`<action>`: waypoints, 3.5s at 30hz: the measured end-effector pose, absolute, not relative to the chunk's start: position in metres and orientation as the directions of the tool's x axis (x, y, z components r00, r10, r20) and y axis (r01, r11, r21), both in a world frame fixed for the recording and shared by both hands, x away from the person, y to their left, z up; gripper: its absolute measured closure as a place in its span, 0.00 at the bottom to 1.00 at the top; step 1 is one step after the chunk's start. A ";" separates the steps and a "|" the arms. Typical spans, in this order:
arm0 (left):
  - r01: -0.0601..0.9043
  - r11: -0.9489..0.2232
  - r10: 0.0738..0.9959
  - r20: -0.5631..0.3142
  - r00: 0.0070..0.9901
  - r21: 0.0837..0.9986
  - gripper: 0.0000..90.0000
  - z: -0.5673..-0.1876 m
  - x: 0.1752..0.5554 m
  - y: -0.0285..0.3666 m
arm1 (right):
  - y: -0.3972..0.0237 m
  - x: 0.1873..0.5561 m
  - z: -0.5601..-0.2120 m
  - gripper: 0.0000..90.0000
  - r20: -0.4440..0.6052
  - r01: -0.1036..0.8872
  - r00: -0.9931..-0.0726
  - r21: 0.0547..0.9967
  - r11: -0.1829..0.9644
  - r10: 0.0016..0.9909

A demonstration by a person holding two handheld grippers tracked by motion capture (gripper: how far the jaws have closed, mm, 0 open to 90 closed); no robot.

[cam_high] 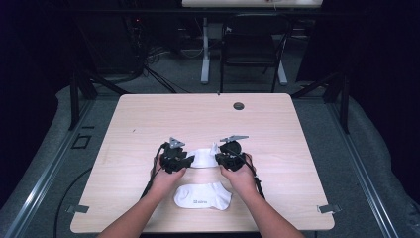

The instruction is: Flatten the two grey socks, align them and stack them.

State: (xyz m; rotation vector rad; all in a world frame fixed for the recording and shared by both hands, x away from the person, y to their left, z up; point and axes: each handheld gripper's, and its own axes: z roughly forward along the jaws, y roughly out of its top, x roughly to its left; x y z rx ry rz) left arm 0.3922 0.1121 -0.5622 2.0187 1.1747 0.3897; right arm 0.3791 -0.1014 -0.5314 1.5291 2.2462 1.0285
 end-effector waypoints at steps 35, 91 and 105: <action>0.648 -0.323 0.861 -0.070 0.504 0.690 0.96 -0.576 0.387 0.125 | -0.121 0.371 -0.544 0.97 0.190 0.730 -0.408 0.655 0.194 0.893; 0.652 -0.313 0.846 -0.110 0.522 0.691 0.93 -0.576 0.380 0.139 | -0.123 0.385 -0.570 0.96 0.140 0.752 -0.360 0.628 0.198 0.922; 0.654 -0.279 0.843 -0.147 0.517 0.703 0.81 -0.570 0.378 0.141 | -0.120 0.381 -0.564 0.95 0.154 0.743 -0.381 0.637 0.203 0.912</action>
